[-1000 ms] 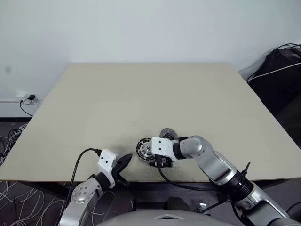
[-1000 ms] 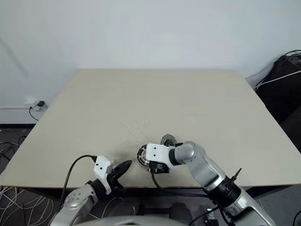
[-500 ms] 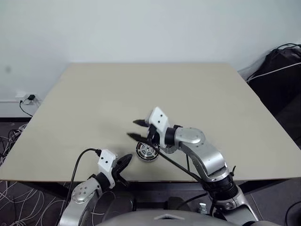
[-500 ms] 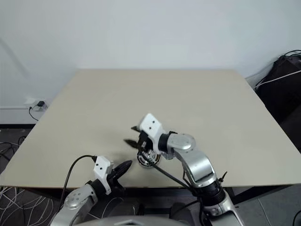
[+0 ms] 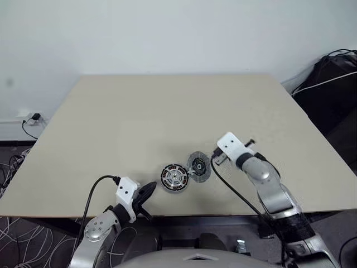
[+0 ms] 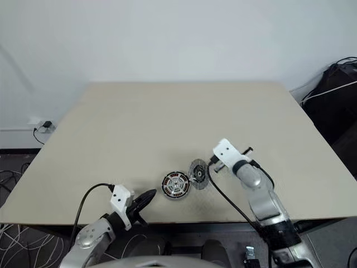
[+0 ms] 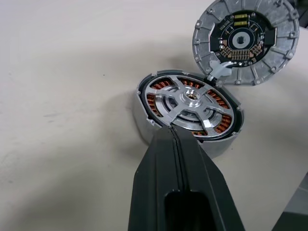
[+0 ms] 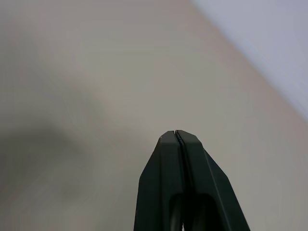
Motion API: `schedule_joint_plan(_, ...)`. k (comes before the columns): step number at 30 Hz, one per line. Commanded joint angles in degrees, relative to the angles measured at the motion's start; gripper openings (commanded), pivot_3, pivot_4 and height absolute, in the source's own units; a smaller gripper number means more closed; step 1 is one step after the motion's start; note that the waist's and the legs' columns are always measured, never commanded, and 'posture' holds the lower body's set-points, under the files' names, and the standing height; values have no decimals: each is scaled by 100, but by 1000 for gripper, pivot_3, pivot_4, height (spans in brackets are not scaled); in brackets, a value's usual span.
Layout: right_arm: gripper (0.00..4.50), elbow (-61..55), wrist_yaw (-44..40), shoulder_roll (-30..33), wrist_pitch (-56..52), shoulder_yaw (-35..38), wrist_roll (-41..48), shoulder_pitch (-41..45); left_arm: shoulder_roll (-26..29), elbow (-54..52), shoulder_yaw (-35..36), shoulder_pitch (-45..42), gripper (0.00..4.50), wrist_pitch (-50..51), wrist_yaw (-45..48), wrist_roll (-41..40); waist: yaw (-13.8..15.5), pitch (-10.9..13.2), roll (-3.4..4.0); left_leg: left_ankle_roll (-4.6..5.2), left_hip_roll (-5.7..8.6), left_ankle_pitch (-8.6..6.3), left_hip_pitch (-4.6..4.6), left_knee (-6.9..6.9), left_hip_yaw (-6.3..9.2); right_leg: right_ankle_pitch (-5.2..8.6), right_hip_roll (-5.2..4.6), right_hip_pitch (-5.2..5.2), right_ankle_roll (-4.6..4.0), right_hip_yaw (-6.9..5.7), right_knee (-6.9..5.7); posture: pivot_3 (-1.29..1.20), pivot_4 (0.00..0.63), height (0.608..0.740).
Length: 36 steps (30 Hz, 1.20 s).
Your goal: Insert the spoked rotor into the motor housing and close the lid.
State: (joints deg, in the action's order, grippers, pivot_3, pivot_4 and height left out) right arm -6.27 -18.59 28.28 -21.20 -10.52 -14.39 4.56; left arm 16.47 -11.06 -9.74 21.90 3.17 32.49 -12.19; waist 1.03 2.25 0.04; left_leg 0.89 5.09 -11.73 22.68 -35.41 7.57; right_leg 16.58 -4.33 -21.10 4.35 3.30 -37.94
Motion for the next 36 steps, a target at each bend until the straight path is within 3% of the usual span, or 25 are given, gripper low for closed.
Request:
schedule_joint_plan(1,25,-190,-269,164,31,106,108,-399,77,-244,6,-20,0,-109,29,39,1,0,-1,0,0,0,-1,-2,1,6,0,2,10,0,0,0,0,740)
schedule_joint_plan(7,25,-993,-979,-297,-111,419,1414,-1039,177,-217,11,-71,0,-172,73,103,-59,8,8,0,-13,-1,-8,-13,3,7,-9,12,13,5,-6,0,0,740)
schedule_joint_plan(17,25,-1746,-1484,-953,-738,618,3067,-1028,329,105,-9,-47,0,-769,122,456,-52,9,7,-1,-15,-2,-5,-9,4,6,-14,8,12,4,-1,0,0,740)
schedule_joint_plan(36,25,-1183,-1580,-1222,-1100,-443,3127,-243,350,440,68,-22,0,-1148,152,515,-29,8,5,-1,-14,-2,-3,-7,3,6,-13,4,13,2,0,0,0,740)
